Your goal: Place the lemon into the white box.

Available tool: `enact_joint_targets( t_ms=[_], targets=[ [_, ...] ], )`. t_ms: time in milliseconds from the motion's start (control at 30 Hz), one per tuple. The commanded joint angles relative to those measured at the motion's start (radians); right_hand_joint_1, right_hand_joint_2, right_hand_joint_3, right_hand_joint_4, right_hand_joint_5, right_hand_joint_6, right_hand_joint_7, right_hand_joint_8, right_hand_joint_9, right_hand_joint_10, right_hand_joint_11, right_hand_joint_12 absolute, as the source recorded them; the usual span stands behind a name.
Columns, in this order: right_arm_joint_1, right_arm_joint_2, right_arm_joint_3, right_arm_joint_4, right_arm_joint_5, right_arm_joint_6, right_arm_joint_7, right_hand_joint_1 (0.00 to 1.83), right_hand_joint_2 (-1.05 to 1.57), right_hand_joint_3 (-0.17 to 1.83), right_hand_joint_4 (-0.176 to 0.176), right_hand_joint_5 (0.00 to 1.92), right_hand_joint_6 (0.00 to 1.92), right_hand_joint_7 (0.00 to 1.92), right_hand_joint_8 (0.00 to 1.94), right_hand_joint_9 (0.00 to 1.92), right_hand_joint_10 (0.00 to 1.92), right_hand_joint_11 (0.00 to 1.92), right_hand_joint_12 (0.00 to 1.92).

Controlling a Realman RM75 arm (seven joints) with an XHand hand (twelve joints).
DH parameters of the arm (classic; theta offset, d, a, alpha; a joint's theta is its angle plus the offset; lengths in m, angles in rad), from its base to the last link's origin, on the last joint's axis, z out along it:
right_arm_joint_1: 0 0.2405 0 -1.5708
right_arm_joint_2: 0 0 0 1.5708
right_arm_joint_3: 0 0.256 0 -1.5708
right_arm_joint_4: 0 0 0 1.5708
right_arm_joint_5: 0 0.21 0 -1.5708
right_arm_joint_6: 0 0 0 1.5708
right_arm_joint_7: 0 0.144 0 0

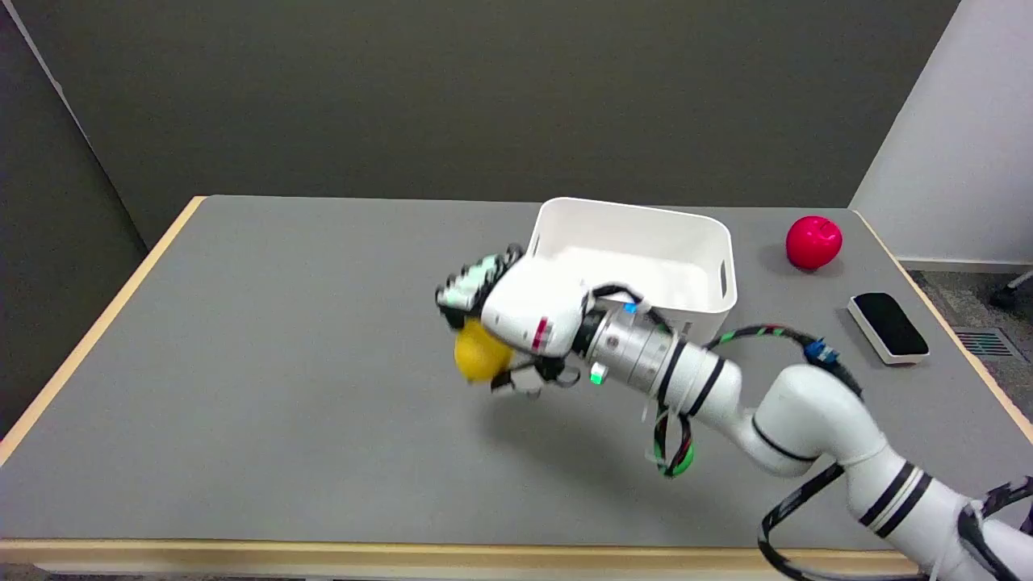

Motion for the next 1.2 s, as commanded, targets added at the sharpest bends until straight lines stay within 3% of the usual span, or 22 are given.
enact_joint_targets(
  t_ms=[33,100,167,267,367,533,600,633,800,867,933,1067,1200],
  targets=[
    [0.073,0.035,0.289,0.168,0.073,0.023,-0.063,1.32,1.14,0.24,-0.125,0.57,1.59,0.78,1.36,0.73,1.53,0.72,1.63],
    [0.081,0.036,0.321,0.159,0.071,0.084,-0.063,1.33,1.05,0.41,-0.121,0.59,1.6,0.79,1.37,0.74,1.54,0.69,1.73],
    [0.096,0.037,0.355,0.129,0.071,0.142,-0.063,1.32,1.16,0.21,-0.111,0.57,1.59,0.77,1.35,0.72,1.54,0.75,1.61],
    [0.126,0.039,0.381,0.061,0.075,0.203,-0.063,1.31,1.17,0.19,-0.105,0.56,1.6,0.76,1.36,0.71,1.55,0.73,1.63],
    [0.163,0.04,0.386,-0.019,0.078,0.278,-0.057,1.32,1.15,0.23,-0.12,0.57,1.59,0.77,1.36,0.72,1.54,0.74,1.62],
    [0.243,0.042,0.358,-0.253,0.106,0.339,-0.057,1.33,1.04,0.44,-0.12,0.59,1.61,0.78,1.38,0.74,1.56,0.69,1.73],
    [0.263,0.034,0.352,-0.363,0.149,0.338,-0.063,1.32,1.13,0.25,-0.115,0.58,1.59,0.77,1.36,0.73,1.54,0.74,1.63],
    [0.266,0.029,0.351,-0.404,0.159,0.33,-0.062,1.32,1.12,0.27,-0.113,0.58,1.59,0.77,1.36,0.73,1.55,0.73,1.64],
    [0.202,0.001,0.371,-0.429,0.16,0.295,-0.05,1.28,1.28,0.1,-0.095,0.45,1.69,0.63,1.53,0.64,1.74,0.45,1.87],
    [0.167,-0.007,0.384,-0.41,0.16,0.293,-0.008,0.95,0.8,0.86,-0.031,0.29,0.82,0.42,0.69,0.43,1.13,0.21,1.44],
    [0.137,-0.008,0.396,-0.397,0.16,0.274,0.051,0.73,0.69,1.0,-0.018,0.22,0.48,0.28,0.46,0.27,0.83,0.08,1.15],
    [0.062,-0.019,0.449,-0.374,0.161,0.149,0.164,0.56,0.58,0.95,0.016,0.05,0.33,0.04,0.15,0.01,0.49,0.0,0.85],
    [-0.009,-0.035,0.495,-0.331,0.162,0.082,0.22,0.54,0.6,0.91,0.022,0.02,0.26,0.0,0.04,0.0,0.27,0.0,0.67]
  ],
)
